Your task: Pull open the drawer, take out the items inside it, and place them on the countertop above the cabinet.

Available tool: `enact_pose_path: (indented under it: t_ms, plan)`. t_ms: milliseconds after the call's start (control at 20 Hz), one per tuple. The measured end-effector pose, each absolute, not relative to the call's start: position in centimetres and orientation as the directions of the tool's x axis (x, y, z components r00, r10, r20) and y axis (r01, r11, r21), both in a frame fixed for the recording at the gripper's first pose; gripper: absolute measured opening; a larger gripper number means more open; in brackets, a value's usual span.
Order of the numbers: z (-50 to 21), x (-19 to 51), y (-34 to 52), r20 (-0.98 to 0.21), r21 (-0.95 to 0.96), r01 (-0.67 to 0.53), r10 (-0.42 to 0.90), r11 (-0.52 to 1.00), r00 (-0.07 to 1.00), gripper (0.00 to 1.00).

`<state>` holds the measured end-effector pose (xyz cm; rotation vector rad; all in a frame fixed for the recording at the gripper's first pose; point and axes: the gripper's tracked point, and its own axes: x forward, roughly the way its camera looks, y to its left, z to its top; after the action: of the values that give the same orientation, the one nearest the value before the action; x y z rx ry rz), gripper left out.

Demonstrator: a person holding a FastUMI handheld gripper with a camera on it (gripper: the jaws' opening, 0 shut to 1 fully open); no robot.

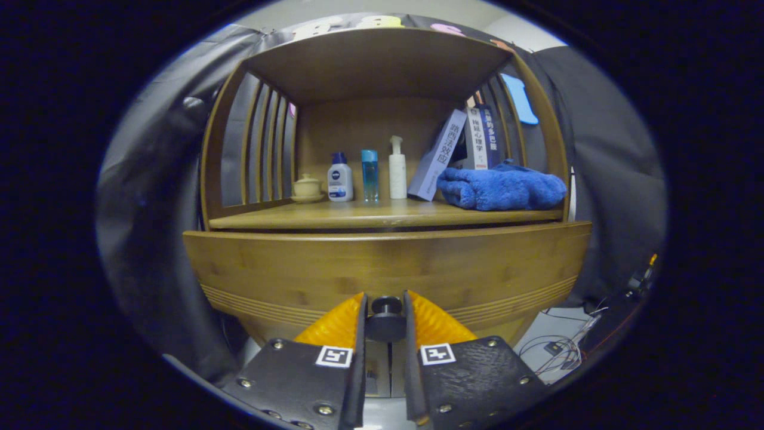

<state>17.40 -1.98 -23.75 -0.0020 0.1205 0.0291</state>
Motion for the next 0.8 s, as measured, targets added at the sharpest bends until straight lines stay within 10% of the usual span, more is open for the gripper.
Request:
enact_pose_path:
  t_ms: [450,650,800]
  plan:
    - [-24.3,12.2,-4.3,-0.094,-0.029,-0.046,0.043,0.999,0.995,0.13]
    - [-25.0,15.4,-3.6,-0.109,-0.030,-0.047,0.043,0.998,0.993,0.52]
    - [-25.9,18.1,-1.8,-0.168,0.030,-0.074,0.078,0.997,0.983,0.54]
